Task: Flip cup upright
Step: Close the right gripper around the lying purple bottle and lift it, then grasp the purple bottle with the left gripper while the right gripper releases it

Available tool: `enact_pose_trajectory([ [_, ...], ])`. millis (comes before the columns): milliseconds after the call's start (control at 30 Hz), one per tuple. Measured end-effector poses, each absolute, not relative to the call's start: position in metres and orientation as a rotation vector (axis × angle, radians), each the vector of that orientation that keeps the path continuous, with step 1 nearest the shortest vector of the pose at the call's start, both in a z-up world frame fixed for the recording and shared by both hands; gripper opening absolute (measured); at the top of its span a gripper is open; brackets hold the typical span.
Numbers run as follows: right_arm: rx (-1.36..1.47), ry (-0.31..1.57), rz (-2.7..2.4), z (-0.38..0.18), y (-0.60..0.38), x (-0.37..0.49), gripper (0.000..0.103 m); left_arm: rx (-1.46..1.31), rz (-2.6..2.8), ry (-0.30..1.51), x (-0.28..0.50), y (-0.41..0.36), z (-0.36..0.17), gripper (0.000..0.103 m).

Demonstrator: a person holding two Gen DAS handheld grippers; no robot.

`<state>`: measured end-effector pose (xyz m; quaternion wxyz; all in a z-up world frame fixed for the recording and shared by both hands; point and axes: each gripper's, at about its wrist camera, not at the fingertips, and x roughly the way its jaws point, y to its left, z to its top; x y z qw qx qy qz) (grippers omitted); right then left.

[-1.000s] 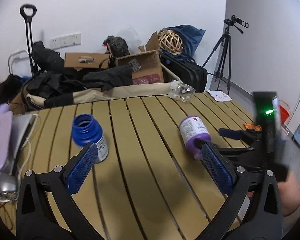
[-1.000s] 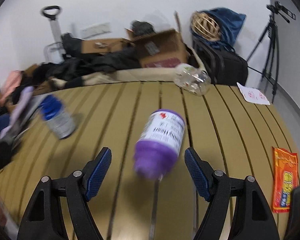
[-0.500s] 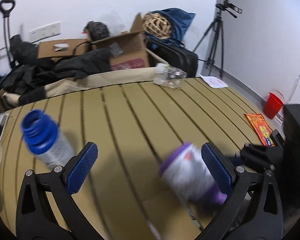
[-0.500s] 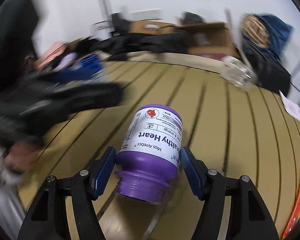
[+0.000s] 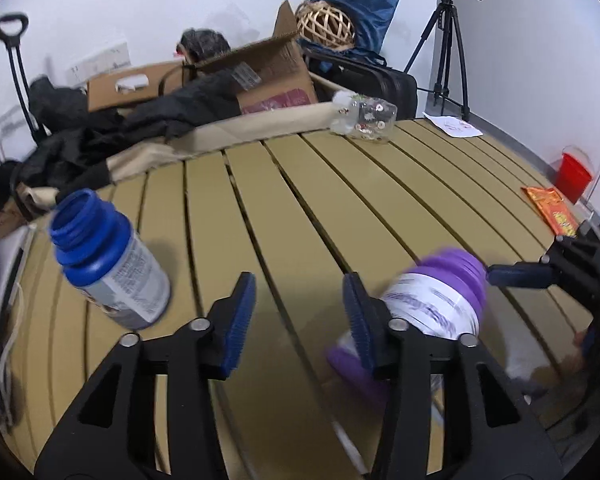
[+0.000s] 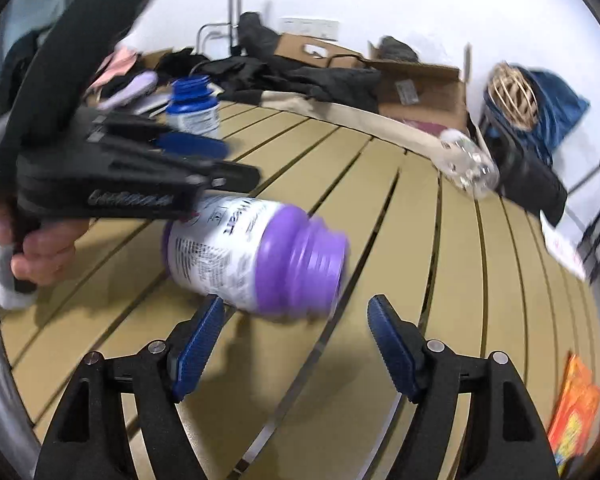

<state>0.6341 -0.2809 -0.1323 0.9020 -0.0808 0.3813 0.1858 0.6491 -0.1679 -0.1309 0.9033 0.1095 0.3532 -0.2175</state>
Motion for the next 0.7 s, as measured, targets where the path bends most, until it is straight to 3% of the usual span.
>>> enact_pose_trajectory([
  [33, -0.154, 0.782, 0.376, -0.13, -0.283, 0.635, 0.079, 0.236, -0.448, 0.729, 0.649, -0.168, -0.128, 0.065],
  [100, -0.129, 0.77, 0.38, -0.126, -0.284, 0.639, 0.079, 0.225, -0.475, 0.729, 0.649, -0.169, -0.114, 0.072],
  [167, -0.114, 0.764, 0.375, -0.122, -0.289, 0.639, 0.079, 0.213, -0.55, 0.761, 0.652, -0.174, -0.1, 0.086],
  [233, -0.105, 0.764, 0.335, -0.121, -0.299, 0.642, 0.079, 0.275, -0.671, 0.878, 0.654, -0.191, -0.099, 0.096],
  [300, -0.089, 0.768, 0.286, -0.121, -0.309, 0.644, 0.079, 0.358, -0.713, 0.952, 0.653, -0.208, -0.108, 0.095],
  [400, -0.009, 0.758, 0.239, -0.12, -0.329, 0.648, 0.079, 0.486, -0.658, 1.007, 0.659, -0.223, -0.124, 0.054],
  [700, 0.11, 0.737, 0.223, -0.126, -0.35, 0.657, 0.079, 0.514, -0.604, 1.193, 0.71, -0.217, -0.142, 0.06],
])
